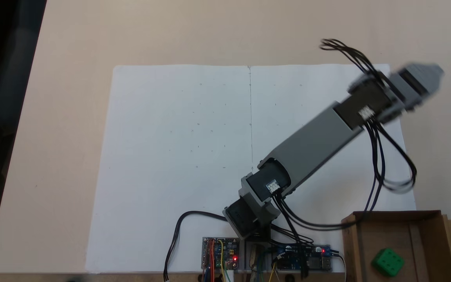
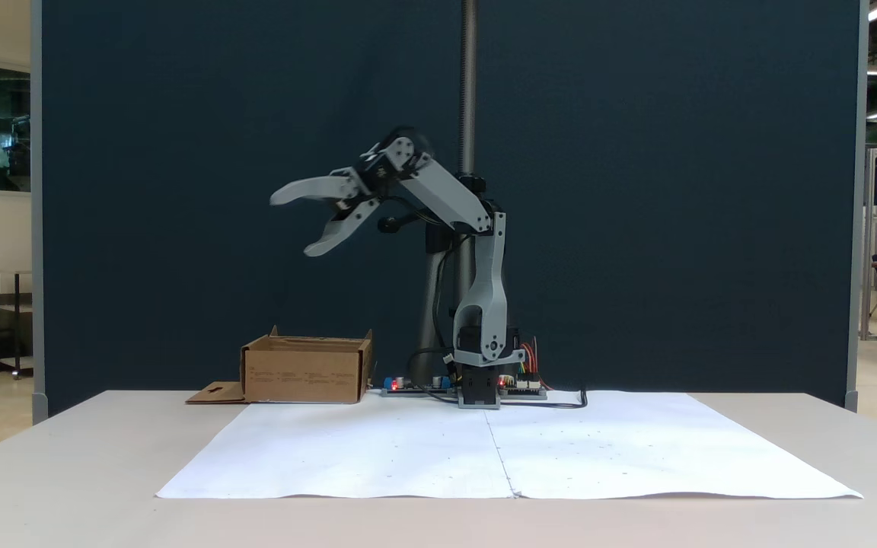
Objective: Grasp a green dice and put it in the bin.
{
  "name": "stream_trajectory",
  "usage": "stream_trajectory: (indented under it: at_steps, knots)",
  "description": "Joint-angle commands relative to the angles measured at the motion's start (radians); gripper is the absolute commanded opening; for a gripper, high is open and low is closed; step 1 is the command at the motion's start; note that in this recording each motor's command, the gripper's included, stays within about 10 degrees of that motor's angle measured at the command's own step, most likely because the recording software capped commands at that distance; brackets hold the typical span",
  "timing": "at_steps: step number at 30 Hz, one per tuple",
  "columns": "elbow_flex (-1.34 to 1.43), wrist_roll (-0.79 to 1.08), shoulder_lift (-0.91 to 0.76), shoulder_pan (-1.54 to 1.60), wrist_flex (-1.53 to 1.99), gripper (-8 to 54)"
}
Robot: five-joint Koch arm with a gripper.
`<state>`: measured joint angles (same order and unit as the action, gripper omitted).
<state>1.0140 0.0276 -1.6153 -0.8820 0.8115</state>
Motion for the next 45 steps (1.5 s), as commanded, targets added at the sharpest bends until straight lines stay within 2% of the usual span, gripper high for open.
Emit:
stream_trajectory:
  at_steps: [1, 7, 18, 34, 45]
  knots:
    - [-0.008, -0.075, -0.051, 0.103, -0.077, 43.3]
    - [0.196, -0.083, -0.15, 0.374, -0.173, 43.2]
    - [0.861, -0.089, -0.373, 0.724, -0.572, 43.2]
    - [1.624, -0.002, -0.673, 0.825, -1.121, 45.9]
    - [1.914, 0.011, -0.756, 0.841, -1.481, 45.9]
